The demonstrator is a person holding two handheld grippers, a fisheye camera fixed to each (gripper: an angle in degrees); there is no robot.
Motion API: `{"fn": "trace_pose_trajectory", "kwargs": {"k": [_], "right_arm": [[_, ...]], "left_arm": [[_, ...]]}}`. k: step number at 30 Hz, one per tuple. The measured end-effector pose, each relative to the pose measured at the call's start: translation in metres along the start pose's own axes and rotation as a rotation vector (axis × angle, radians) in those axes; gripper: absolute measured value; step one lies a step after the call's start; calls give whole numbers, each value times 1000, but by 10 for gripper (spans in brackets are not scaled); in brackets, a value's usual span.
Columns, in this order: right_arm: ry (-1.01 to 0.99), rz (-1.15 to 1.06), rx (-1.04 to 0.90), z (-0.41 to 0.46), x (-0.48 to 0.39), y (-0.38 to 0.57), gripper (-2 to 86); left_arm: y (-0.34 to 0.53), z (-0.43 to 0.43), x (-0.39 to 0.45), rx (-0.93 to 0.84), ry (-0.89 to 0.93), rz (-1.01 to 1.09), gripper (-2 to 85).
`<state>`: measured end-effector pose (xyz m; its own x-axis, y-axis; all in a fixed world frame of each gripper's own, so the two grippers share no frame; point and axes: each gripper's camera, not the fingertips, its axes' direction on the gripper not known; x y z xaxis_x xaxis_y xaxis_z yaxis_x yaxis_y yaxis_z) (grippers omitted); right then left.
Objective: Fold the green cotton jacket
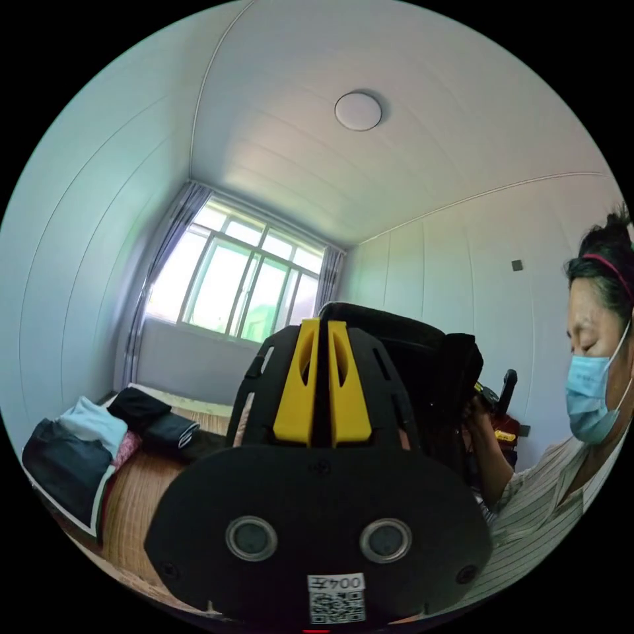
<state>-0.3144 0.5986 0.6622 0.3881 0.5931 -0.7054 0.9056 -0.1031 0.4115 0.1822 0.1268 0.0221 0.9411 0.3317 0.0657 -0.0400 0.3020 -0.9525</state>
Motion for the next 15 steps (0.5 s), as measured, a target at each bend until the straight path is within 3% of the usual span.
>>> {"fn": "trace_pose_trajectory", "kwargs": {"k": [6, 10, 13, 15], "right_arm": [[-4, 49, -233, 114, 8, 75, 35], [-16, 113, -495, 292, 25, 152, 50], [-37, 237, -819, 432, 42, 244, 78], [28, 304, -928, 470, 49, 293, 81]], "left_arm": [[31, 110, -79, -188, -81, -40, 26], [70, 261, -190, -366, -107, -132, 63], [133, 357, -305, -494, -120, -374, 118], [175, 378, -368, -501, -92, -599, 134]]}}
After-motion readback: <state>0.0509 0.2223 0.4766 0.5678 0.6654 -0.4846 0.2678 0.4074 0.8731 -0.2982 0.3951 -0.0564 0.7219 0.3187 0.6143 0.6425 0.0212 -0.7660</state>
